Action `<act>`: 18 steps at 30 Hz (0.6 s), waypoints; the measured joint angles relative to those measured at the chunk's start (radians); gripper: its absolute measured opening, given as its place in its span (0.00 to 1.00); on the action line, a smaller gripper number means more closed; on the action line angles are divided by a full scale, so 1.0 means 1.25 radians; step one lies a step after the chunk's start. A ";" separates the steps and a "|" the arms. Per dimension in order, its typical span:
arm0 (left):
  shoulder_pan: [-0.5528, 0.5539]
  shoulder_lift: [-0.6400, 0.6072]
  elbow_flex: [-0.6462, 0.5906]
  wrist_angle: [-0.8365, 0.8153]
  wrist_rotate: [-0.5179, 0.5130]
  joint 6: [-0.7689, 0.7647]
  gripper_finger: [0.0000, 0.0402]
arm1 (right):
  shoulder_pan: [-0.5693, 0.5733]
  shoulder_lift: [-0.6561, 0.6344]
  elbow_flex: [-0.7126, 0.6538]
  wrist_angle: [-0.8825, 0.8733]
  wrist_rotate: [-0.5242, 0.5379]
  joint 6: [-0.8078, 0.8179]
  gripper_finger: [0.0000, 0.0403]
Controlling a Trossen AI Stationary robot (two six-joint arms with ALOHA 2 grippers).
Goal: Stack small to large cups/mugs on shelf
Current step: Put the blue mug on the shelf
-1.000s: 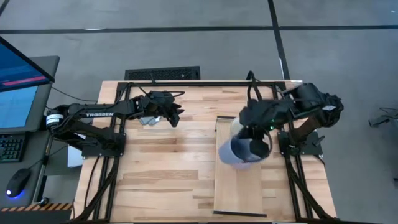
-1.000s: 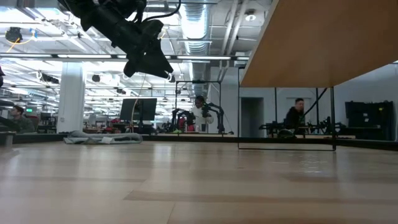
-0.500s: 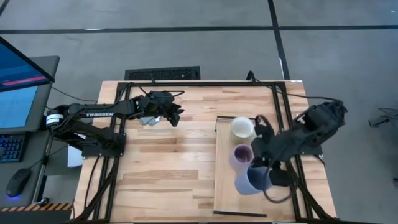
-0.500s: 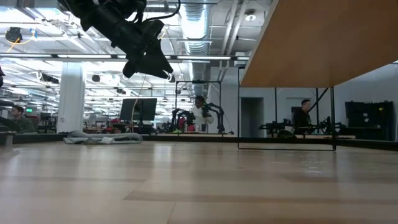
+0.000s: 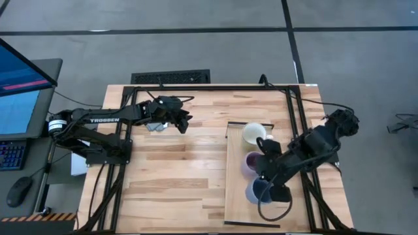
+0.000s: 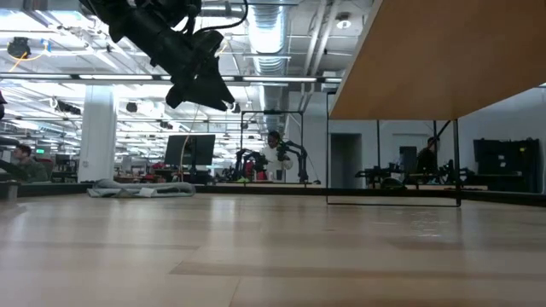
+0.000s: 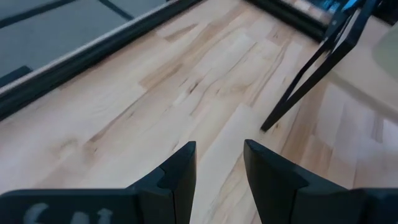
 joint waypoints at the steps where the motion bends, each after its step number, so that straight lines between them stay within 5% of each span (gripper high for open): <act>1: 0.000 0.000 0.000 -0.009 0.000 0.000 0.31 | 0.004 0.001 -0.007 0.005 0.001 0.000 0.05; 18: -0.005 0.000 0.000 -0.064 0.000 0.003 0.31 | 0.008 0.070 -0.056 0.034 -0.028 -0.063 0.05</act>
